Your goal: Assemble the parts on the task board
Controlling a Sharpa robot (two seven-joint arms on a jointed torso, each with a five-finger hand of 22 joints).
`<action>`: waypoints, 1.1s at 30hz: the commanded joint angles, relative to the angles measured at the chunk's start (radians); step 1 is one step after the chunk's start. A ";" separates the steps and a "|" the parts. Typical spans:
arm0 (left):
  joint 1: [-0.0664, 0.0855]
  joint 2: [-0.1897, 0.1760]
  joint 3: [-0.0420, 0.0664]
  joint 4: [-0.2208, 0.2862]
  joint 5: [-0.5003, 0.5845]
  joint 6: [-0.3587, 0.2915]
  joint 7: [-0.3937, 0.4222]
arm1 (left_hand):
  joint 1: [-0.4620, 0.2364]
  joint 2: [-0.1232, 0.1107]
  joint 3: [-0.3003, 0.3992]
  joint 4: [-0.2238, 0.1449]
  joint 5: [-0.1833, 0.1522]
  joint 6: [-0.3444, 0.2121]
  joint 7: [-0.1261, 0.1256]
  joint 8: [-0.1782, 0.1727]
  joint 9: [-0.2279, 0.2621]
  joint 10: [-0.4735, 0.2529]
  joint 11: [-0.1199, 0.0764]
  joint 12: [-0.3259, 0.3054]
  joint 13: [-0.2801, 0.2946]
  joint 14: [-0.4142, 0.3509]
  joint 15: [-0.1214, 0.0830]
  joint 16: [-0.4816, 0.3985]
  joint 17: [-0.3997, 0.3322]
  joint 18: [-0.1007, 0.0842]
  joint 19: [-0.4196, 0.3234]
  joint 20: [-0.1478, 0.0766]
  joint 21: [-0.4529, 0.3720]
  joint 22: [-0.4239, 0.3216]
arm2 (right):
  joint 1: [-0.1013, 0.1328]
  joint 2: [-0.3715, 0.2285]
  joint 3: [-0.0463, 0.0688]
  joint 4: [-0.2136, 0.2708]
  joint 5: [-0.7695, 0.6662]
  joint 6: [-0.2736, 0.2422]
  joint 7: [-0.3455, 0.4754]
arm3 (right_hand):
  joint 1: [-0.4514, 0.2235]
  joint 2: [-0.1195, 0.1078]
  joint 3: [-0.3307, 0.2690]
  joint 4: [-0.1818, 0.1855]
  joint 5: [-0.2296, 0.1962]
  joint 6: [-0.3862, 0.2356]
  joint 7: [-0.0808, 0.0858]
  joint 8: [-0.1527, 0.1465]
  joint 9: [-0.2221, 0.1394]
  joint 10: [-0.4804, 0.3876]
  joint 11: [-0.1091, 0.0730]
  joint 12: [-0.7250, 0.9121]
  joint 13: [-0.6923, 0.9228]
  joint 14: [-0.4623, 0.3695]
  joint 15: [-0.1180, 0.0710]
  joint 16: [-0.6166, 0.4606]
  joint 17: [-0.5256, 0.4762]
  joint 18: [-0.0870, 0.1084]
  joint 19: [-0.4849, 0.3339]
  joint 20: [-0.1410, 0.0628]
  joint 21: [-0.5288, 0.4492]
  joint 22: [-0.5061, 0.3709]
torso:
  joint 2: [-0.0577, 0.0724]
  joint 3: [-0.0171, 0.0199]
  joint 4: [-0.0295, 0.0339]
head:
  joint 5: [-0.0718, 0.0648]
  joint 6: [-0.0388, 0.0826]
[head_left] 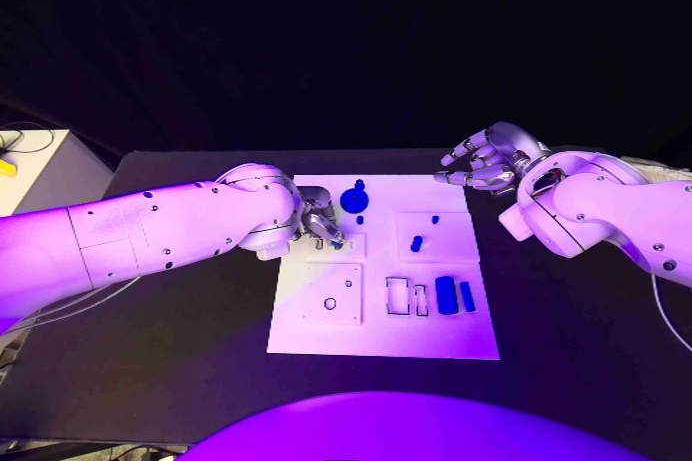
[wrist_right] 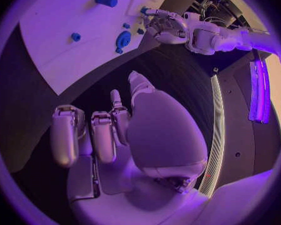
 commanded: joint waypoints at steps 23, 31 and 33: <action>-0.003 -0.005 -0.005 0.000 -0.023 0.042 -0.002 | -0.007 0.014 0.198 -0.208 0.003 0.037 -0.031 0.006 0.003 0.014 -0.003 0.012 0.016 0.104 -0.008 0.003 0.263 -0.009 0.008 -0.001 0.004 0.002 | -0.001 -0.003 0.000 -0.001 -0.011 0.015 0.002 | -0.012 -0.002 -0.001 0.000 0.007 -0.009 0.000 0.006 -0.002 -0.008 0.001 -0.005 0.094 0.086 0.001 -0.004 0.194 0.019 0.026 0.005 -0.005 0.163 | 0.000 -0.0005 0.0004 | 0.002 0.000; -0.003 -0.004 -0.005 0.000 -0.022 0.037 -0.001 | -0.009 0.017 0.197 -0.207 0.004 0.038 -0.033 0.007 0.003 0.017 -0.004 0.016 0.021 0.104 -0.008 0.003 0.263 -0.009 0.010 -0.002 0.005 0.005 | -0.001 -0.002 0.000 -0.001 -0.012 0.015 0.002 | -0.012 -0.002 -0.001 0.000 0.007 -0.009 0.000 0.006 -0.002 -0.008 0.001 -0.005 0.094 0.086 0.001 -0.004 0.194 0.019 0.026 0.005 -0.005 0.163 | 0.000 0.0003 -0.0005 | 0.002 0.000; -0.003 -0.004 -0.005 -0.001 -0.021 0.035 -0.002 | -0.010 0.018 0.197 -0.207 0.004 0.038 -0.033 0.007 0.003 0.018 -0.004 0.017 0.022 0.104 -0.008 0.003 0.263 -0.009 0.010 -0.002 0.006 0.005 | -0.001 -0.002 0.000 -0.001 -0.012 0.015 0.002 | -0.012 -0.002 -0.001 0.000 0.007 -0.009 0.000 0.006 -0.002 -0.008 0.001 -0.005 0.094 0.086 0.001 -0.004 0.194 0.019 0.026 0.005 -0.005 0.163 | 0.000 0.0004 -0.0005 | 0.002 0.000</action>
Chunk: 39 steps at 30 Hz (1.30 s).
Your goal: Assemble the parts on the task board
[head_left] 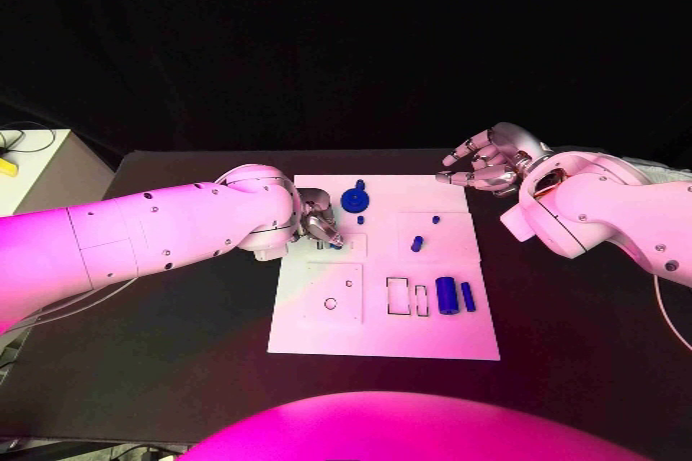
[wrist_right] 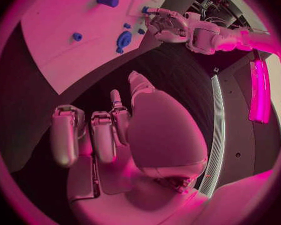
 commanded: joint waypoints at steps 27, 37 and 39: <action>-0.001 0.004 0.000 -0.015 0.051 0.034 -0.003 | -0.053 0.053 0.202 -0.197 -0.001 0.063 -0.043 0.009 -0.001 0.040 -0.009 0.032 0.035 0.104 -0.014 0.003 0.263 -0.015 0.022 -0.003 0.014 0.022 | -0.010 0.007 0.000 -0.010 -0.013 0.015 0.002 | -0.014 -0.002 -0.002 -0.001 0.010 -0.011 0.000 0.008 -0.002 -0.009 0.000 -0.005 0.093 0.086 0.000 -0.004 0.194 0.020 0.026 0.004 -0.007 0.162 | 0.000 0.0013 -0.0001 | 0.000 0.000; -0.001 0.006 0.001 -0.020 0.052 0.018 0.000 | -0.063 0.061 0.202 -0.196 -0.002 0.069 -0.045 0.009 -0.003 0.044 -0.011 0.034 0.039 0.104 -0.015 0.003 0.263 -0.015 0.024 -0.004 0.015 0.025 | -0.011 0.007 0.000 -0.010 -0.014 0.016 0.002 | -0.013 -0.002 -0.001 -0.002 0.010 -0.011 0.000 0.008 -0.002 -0.008 0.000 -0.005 0.093 0.086 0.000 -0.004 0.194 0.020 0.026 0.004 -0.007 0.162 | -0.001 0.0006 -0.0004 | -0.001 0.000; -0.001 0.006 0.004 -0.020 0.051 0.012 0.001 | -0.064 0.062 0.203 -0.197 -0.002 0.069 -0.045 0.008 -0.003 0.044 -0.011 0.034 0.040 0.104 -0.015 0.003 0.263 -0.015 0.024 -0.004 0.015 0.025 | -0.011 0.007 0.000 -0.010 -0.014 0.016 0.002 | -0.013 -0.002 -0.001 -0.002 0.010 -0.011 0.000 0.008 -0.002 -0.008 0.000 -0.005 0.093 0.086 0.000 -0.004 0.194 0.020 0.026 0.004 -0.007 0.162 | 0.000 0.0006 0.0002 | -0.001 0.000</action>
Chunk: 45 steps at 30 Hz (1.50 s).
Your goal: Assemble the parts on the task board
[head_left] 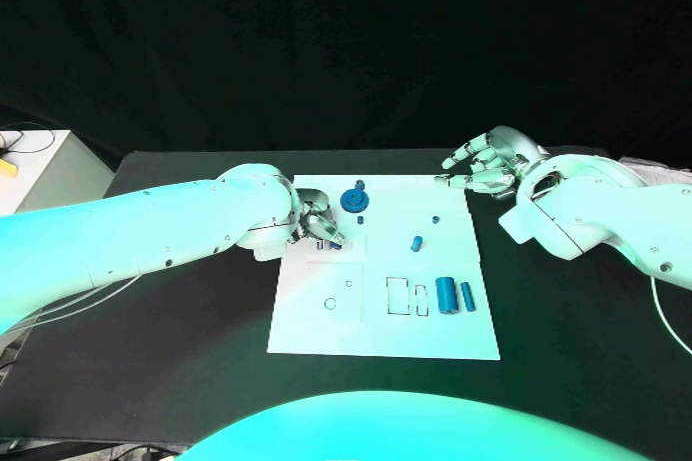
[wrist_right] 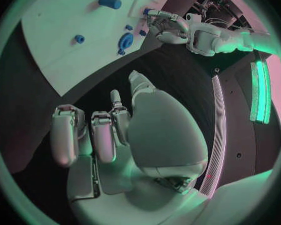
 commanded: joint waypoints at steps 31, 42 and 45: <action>0.041 0.041 0.027 -0.071 0.095 0.224 -0.016 | -0.008 0.012 0.214 -0.220 0.016 0.050 -0.040 0.000 -0.004 0.009 -0.005 0.003 0.001 0.104 -0.010 0.003 0.263 -0.016 0.008 -0.004 0.008 0.005 | -0.007 0.005 0.000 -0.006 -0.016 0.017 0.004 | -0.008 0.003 -0.001 -0.002 0.005 -0.005 0.001 0.004 -0.001 -0.008 0.000 -0.005 0.094 0.086 0.000 -0.004 0.194 0.020 0.026 0.004 -0.003 0.161 | 0.001 0.0005 -0.0004 | -0.001 0.000; 0.052 0.077 0.019 -0.118 0.099 0.239 -0.019 | -0.009 0.013 0.214 -0.221 0.020 0.051 -0.040 -0.001 -0.004 0.009 -0.004 0.002 0.001 0.104 -0.010 0.003 0.263 -0.016 0.009 -0.004 0.009 0.006 | -0.008 0.006 0.000 -0.007 -0.016 0.016 0.004 | -0.008 0.003 -0.001 -0.002 0.005 -0.005 0.001 0.004 -0.001 -0.008 0.000 -0.005 0.094 0.086 0.000 -0.004 0.194 0.020 0.026 0.004 -0.003 0.161 | -0.001 -0.0009 0.0016 | 0.000 0.000; 0.052 0.080 0.018 -0.121 0.092 0.233 -0.019 | -0.010 0.013 0.214 -0.221 0.021 0.051 -0.040 -0.001 -0.004 0.009 -0.004 0.001 0.000 0.104 -0.010 0.003 0.263 -0.016 0.008 -0.004 0.008 0.005 | -0.008 0.006 0.000 -0.007 -0.016 0.016 0.004 | -0.008 0.003 -0.001 -0.002 0.005 -0.005 0.001 0.004 -0.001 -0.008 0.000 -0.005 0.094 0.086 0.000 -0.004 0.194 0.020 0.026 0.004 -0.003 0.161 | -0.001 -0.0008 0.0016 | 0.001 0.000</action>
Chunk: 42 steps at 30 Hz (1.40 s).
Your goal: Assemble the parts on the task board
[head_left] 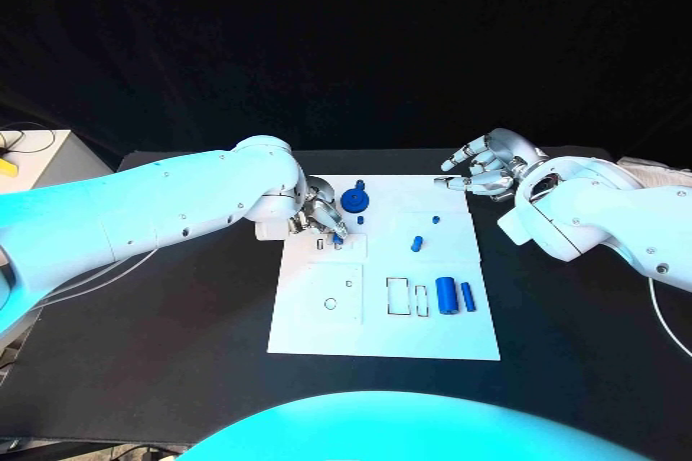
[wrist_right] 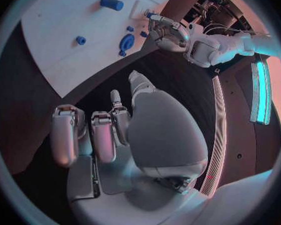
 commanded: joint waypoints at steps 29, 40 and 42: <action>0.002 0.002 -0.012 0.006 -0.024 0.005 -0.002 | -0.004 0.014 0.213 -0.222 0.007 0.041 -0.036 0.002 -0.002 0.000 -0.002 0.001 -0.002 0.108 -0.007 0.003 0.263 -0.016 0.006 -0.001 0.005 0.001 | -0.002 -0.001 0.000 0.000 -0.011 0.014 0.005 | -0.006 0.002 0.000 -0.002 0.007 -0.006 0.001 0.005 -0.002 -0.009 0.000 -0.005 0.093 0.086 0.000 -0.005 0.194 0.020 0.026 0.004 -0.004 0.161 | 0.000 -0.0008 -0.0003 | 0.003 0.000; 0.001 -0.003 -0.015 0.009 -0.024 0.013 -0.003 | -0.005 0.015 0.213 -0.222 0.007 0.041 -0.036 0.002 -0.002 0.001 -0.002 0.002 -0.001 0.108 -0.007 0.003 0.263 -0.016 0.006 -0.001 0.005 0.001 | -0.002 -0.001 0.000 0.000 -0.011 0.014 0.004 | -0.006 0.002 0.000 -0.002 0.007 -0.006 0.001 0.005 -0.002 -0.009 0.000 -0.005 0.093 0.086 0.000 -0.005 0.194 0.020 0.026 0.004 -0.004 0.161 | 0.000 -0.0011 -0.0007 | 0.003 0.000; 0.001 -0.003 -0.015 0.009 -0.024 0.012 -0.003 | -0.005 0.015 0.213 -0.222 0.007 0.041 -0.036 0.002 -0.002 0.001 -0.002 0.002 -0.001 0.108 -0.007 0.003 0.263 -0.016 0.006 -0.001 0.005 0.001 | -0.002 -0.001 0.000 0.000 -0.011 0.014 0.004 | -0.006 0.002 0.000 -0.002 0.007 -0.006 0.001 0.005 -0.002 -0.009 0.000 -0.005 0.093 0.086 0.000 -0.005 0.194 0.020 0.026 0.004 -0.004 0.161 | 0.000 -0.0012 -0.0010 | 0.003 0.000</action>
